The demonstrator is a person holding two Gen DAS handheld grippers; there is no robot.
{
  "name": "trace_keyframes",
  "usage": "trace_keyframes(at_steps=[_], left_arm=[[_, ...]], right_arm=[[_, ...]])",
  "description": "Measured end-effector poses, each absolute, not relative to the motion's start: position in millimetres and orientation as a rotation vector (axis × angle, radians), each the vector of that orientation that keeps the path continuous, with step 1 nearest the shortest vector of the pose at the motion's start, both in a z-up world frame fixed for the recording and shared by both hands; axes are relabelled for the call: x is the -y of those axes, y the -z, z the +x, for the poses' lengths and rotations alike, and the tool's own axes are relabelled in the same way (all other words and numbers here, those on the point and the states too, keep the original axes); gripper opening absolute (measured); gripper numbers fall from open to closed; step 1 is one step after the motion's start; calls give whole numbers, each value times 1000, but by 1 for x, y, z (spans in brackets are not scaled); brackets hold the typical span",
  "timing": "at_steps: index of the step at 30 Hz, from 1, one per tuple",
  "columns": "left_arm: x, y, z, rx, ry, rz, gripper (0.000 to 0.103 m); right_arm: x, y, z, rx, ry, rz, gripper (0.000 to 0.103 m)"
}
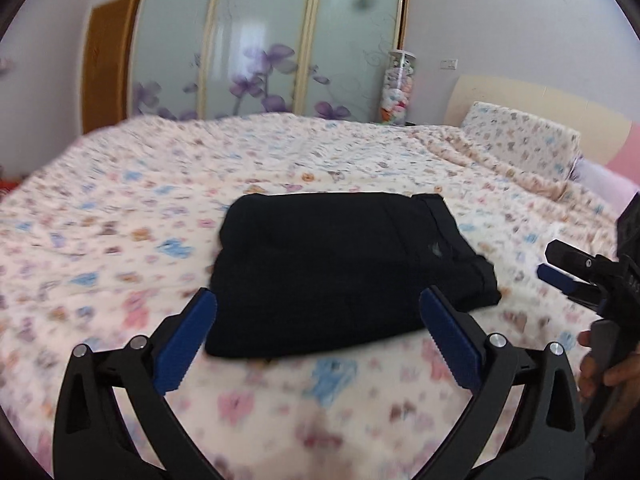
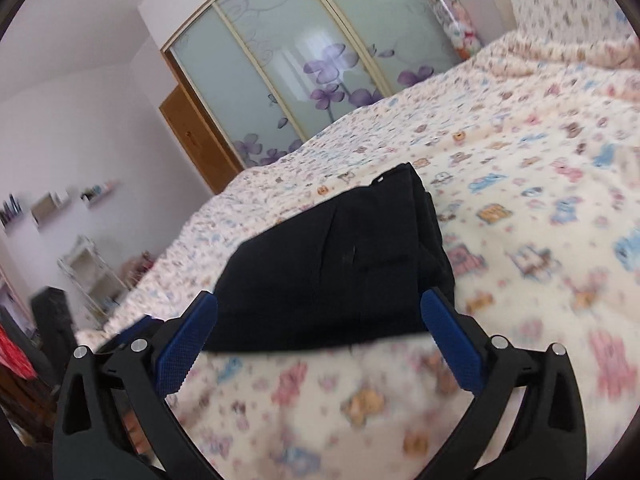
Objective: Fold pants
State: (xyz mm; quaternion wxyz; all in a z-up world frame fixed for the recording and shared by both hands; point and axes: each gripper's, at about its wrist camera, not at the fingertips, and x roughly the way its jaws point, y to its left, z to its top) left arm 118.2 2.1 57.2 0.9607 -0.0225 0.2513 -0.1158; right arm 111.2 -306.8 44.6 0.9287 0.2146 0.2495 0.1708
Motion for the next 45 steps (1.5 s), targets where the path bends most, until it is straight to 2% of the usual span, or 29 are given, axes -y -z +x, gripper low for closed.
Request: trace_keyframes(at_steps=[12,27,45], left_arm=[[-3,-45,57,-461,150,-66,101],[-5,-36,50,-475,50,-27,101],[-1,-23,53,-517,41,-9,101]], right_arm=[[254,-49,44,-383,-195,169,102],[213,-37,20,-359,-49,-34,102],[209,-30,17,-378,3,-25,102]])
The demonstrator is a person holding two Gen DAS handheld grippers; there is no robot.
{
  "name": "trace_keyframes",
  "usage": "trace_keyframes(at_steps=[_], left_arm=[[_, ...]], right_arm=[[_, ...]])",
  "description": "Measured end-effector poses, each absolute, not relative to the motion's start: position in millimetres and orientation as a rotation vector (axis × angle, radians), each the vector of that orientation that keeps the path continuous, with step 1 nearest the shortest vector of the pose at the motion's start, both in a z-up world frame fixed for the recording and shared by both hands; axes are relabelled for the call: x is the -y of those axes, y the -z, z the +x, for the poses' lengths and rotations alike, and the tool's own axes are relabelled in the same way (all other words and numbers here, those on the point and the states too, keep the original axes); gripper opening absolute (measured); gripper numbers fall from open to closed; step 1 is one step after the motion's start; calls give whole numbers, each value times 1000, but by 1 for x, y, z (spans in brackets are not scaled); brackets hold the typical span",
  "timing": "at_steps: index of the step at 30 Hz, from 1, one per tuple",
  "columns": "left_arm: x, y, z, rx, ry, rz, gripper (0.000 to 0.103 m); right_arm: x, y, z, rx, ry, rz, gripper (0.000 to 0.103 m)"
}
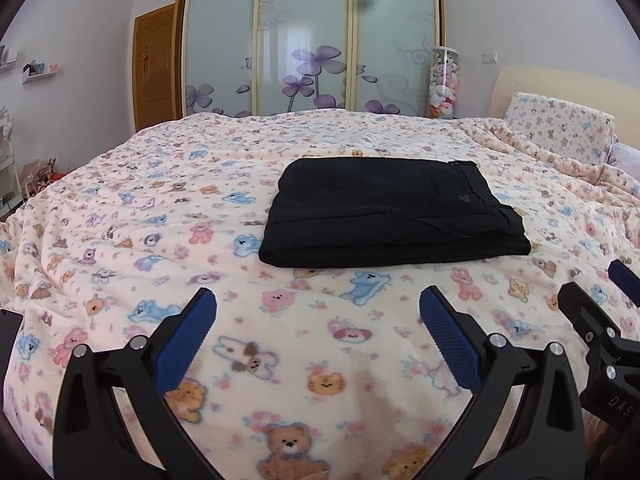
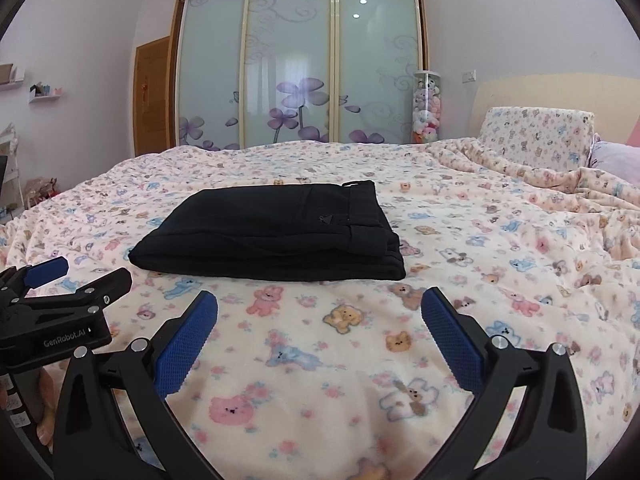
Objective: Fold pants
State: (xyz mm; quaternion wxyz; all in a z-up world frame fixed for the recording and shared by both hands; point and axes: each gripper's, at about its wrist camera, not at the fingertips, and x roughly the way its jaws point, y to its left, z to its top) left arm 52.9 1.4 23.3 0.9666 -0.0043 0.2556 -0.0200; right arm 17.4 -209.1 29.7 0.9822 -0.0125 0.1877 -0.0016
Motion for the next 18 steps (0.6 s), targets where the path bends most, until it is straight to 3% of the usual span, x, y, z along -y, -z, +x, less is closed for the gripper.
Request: trace_keyframes(at_steps=[18], left_arm=[[7,-17,46,-519,8,28,101]], right_arm=[[215,-24,20,-385,48,-20,102]])
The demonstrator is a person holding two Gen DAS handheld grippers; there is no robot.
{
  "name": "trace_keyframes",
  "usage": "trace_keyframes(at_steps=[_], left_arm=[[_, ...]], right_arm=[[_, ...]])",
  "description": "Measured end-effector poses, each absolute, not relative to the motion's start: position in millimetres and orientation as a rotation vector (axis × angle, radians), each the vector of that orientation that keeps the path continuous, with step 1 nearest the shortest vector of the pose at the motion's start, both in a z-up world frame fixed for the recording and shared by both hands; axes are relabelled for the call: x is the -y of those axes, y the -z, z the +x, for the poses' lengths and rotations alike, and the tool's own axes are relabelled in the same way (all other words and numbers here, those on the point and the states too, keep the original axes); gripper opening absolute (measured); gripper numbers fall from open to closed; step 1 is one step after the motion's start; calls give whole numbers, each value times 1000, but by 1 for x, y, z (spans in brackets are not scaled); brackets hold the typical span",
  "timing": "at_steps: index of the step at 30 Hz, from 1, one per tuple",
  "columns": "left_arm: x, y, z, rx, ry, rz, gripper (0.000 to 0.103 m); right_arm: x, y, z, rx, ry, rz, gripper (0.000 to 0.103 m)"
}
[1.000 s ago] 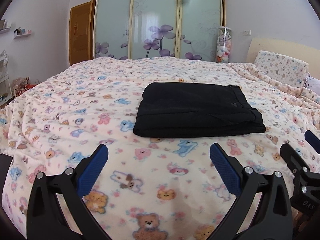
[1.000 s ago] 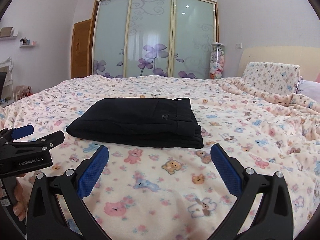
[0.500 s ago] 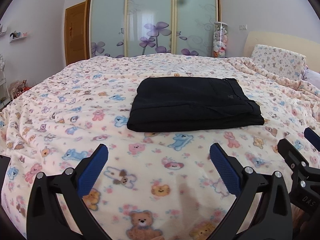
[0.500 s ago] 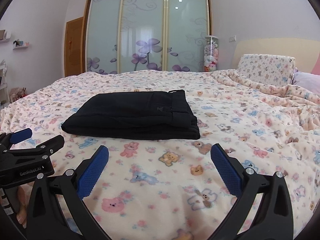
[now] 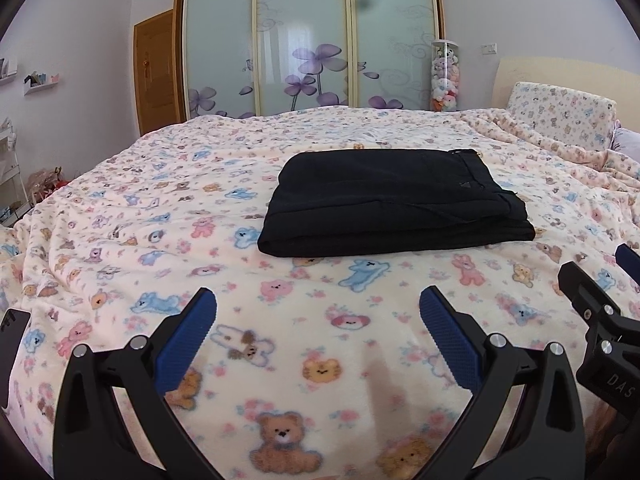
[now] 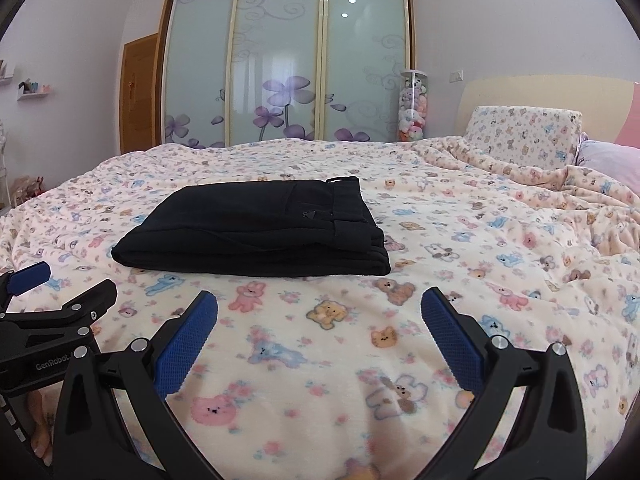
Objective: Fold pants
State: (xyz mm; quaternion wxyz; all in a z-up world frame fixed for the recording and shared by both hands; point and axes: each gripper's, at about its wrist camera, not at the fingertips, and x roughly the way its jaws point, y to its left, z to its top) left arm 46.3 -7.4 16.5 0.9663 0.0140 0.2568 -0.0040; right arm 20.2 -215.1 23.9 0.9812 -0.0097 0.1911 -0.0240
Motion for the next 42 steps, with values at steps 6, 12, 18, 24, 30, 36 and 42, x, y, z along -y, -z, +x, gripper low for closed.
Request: trace_keyframes(at_steps=[6,12,18,24,30,36,42], left_arm=[[5,-12,51,-556,-3,24,101],[0,-11,53,-565,-15,7,101],[2,-11,53,-564,-14,23,101],[3,-12,52,-561,-16,28,101],[2,-11,53,-563,-18,25,101],[1,-11,53,-563,-17,24,101],[2,-11,53,-563,-18,25,101]], right_arm=[[220,-23,23,-401,63,-2,102],[222,-21,25,-412,61,1,102],[221,-21,25,-413,61,0,102],[221,-20,26,-414,60,-2,102],[220,-20,25,-414,60,-2,102],[220,-20,26,-415,59,-3,102],[219,-20,26,-414,60,-3,102]])
